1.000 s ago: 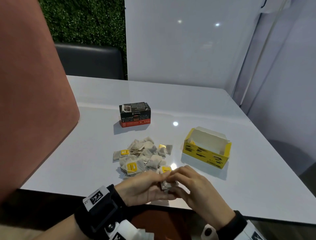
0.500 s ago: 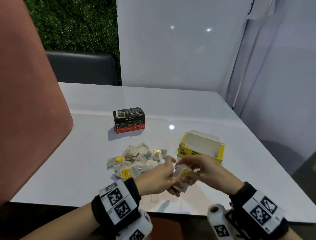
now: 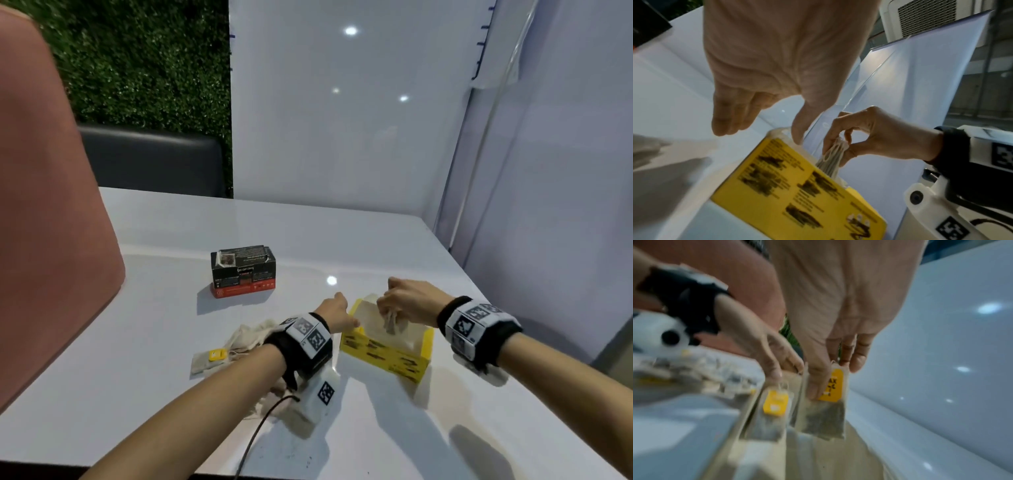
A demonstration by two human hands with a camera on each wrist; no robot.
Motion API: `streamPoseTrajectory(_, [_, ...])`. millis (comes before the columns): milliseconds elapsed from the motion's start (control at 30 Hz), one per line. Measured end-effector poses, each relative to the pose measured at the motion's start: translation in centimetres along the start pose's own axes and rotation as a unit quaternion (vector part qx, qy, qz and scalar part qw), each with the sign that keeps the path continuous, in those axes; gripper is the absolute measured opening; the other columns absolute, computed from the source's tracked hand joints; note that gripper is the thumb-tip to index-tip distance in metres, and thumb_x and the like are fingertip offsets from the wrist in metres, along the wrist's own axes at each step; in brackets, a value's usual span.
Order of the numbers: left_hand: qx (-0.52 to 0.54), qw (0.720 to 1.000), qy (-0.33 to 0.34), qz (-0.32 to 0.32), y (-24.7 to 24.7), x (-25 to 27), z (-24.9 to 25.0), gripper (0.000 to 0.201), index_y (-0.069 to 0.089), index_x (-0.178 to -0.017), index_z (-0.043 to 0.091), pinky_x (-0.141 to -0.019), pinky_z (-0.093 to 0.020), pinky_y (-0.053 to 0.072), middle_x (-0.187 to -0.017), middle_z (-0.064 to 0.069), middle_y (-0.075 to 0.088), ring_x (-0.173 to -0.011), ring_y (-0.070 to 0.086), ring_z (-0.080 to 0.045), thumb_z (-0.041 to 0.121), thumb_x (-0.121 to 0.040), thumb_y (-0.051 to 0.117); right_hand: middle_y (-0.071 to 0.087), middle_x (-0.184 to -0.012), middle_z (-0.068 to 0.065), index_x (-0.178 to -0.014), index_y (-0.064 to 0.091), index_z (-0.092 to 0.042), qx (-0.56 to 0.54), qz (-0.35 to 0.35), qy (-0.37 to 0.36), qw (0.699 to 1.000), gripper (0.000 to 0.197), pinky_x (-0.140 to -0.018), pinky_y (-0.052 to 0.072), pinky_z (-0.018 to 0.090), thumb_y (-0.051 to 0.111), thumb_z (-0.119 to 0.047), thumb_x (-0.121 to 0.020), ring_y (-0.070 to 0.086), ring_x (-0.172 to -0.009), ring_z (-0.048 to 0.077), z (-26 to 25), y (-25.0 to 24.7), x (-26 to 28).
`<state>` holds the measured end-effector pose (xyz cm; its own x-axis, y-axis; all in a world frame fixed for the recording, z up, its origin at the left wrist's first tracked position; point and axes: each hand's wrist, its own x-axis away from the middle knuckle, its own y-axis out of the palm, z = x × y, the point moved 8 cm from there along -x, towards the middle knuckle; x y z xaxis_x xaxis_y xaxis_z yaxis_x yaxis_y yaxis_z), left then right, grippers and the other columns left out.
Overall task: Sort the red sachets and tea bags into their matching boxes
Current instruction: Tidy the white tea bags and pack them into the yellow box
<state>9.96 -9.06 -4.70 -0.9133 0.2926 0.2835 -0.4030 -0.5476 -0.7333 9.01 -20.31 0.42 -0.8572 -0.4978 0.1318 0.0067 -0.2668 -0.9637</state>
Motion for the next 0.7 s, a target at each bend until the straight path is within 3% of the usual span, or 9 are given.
streamPoseTrajectory(33, [0.001,1.0,0.004,0.012,-0.1,-0.4,-0.1,0.018,0.047,-0.104,0.005,-0.074,-0.03,0.034,-0.095,-0.008,0.05,-0.103,0.048,-0.028,0.019,-0.093,0.05,0.053,-0.101,0.006,-0.104,0.063,-0.026,0.016,-0.005,-0.018,1.0,0.023,-0.07,0.045,0.033,0.056,-0.016,-0.084,0.055,-0.097,0.029,-0.2,0.5,-0.5])
streamPoseTrajectory(67, [0.007,1.0,0.007,0.027,-0.2,-0.7,-0.2,0.013,0.043,-0.079,0.011,-0.069,-0.029,0.032,-0.079,-0.002,0.042,-0.091,0.047,-0.026,0.014,-0.091,0.046,0.055,-0.101,0.006,-0.104,0.063,-0.025,0.03,-0.009,-0.032,0.999,0.024,-0.067,0.043,0.033,0.056,-0.014,-0.083,0.054,-0.099,0.028,-0.4,1.1,-1.1])
streamPoseTrajectory(133, [0.011,0.999,0.006,0.032,-0.3,-1.4,-0.5,0.027,0.035,-0.064,0.012,-0.064,-0.031,0.036,-0.07,-0.004,0.039,-0.075,0.046,-0.025,0.007,-0.09,0.04,0.061,-0.102,0.004,-0.104,0.063,-0.023,0.047,-0.004,-0.053,0.997,0.024,-0.062,0.036,0.031,0.054,-0.012,-0.085,0.05,-0.103,0.026,-0.9,1.7,-1.8])
streamPoseTrajectory(200, [0.035,0.999,0.001,0.024,-0.3,-1.6,-0.7,0.02,0.05,-0.073,0.002,-0.068,-0.036,0.047,-0.082,-0.014,0.051,-0.08,0.056,-0.032,0.005,-0.09,0.038,0.065,-0.101,0.003,-0.104,0.063,-0.018,0.043,0.008,-0.065,0.997,0.024,-0.062,0.032,0.03,0.053,-0.009,-0.085,0.046,-0.105,0.025,-1.4,2.1,-2.4])
streamPoseTrajectory(300, [0.075,0.997,0.003,-0.006,0.2,-2.0,-1.2,0.029,0.058,-0.108,-0.007,-0.08,-0.038,0.056,-0.102,-0.021,0.059,-0.1,0.063,-0.038,0.006,-0.091,0.038,0.064,-0.108,0.0,-0.108,0.061,-0.017,0.022,0.015,-0.056,0.998,0.026,-0.062,0.035,0.03,0.053,-0.006,-0.085,0.042,-0.109,0.023,-1.9,2.6,-3.2])
streamPoseTrajectory(400, [0.1,0.995,0.004,-0.013,0.7,-2.3,-1.6,0.033,0.06,-0.11,-0.005,-0.084,-0.038,0.056,-0.109,-0.022,0.064,-0.102,0.064,-0.034,0.018,-0.096,0.04,0.061,-0.113,-0.003,-0.111,0.061,-0.02,-0.018,0.026,-0.051,0.998,0.029,-0.062,0.037,0.03,0.052,-0.009,-0.087,0.042,-0.107,0.022,-2.8,3.2,-4.0])
streamPoseTrajectory(467, [0.101,0.995,0.003,-0.015,0.8,-2.3,-1.7,0.03,0.061,-0.108,-0.004,-0.085,-0.038,0.056,-0.111,-0.022,0.064,-0.102,0.064,-0.034,0.015,-0.095,0.042,0.06,-0.116,-0.003,-0.112,0.061,-0.021,-0.033,0.033,-0.059,0.997,0.026,-0.066,0.044,0.031,0.054,-0.012,-0.088,0.043,-0.106,0.023,-3.3,3.6,-4.3])
streamPoseTrajectory(567, [0.114,0.993,0.005,-0.016,0.9,-2.5,-2.0,0.028,0.062,-0.107,-0.003,-0.084,-0.038,0.056,-0.11,-0.022,0.064,-0.102,0.064,-0.033,0.013,-0.093,0.043,0.056,-0.123,-0.001,-0.119,0.057,-0.022,-0.049,0.041,-0.053,0.997,0.029,-0.073,0.044,0.031,0.053,-0.014,-0.091,0.043,-0.109,0.022,-3.3,3.6,-4.1])
streamPoseTrajectory(700, [0.142,0.99,0.002,-0.017,0.8,-2.5,-2.4,0.03,0.059,-0.11,-0.006,-0.086,-0.039,0.055,-0.112,-0.023,0.064,-0.101,0.065,-0.034,0.01,-0.094,0.041,0.055,-0.12,0.003,-0.116,0.059,-0.014,-0.129,0.151,-0.007,0.98,0.031,-0.084,0.045,0.029,0.05,0.0,-0.09,0.048,-0.113,0.022,-2.0,0.9,-2.6])
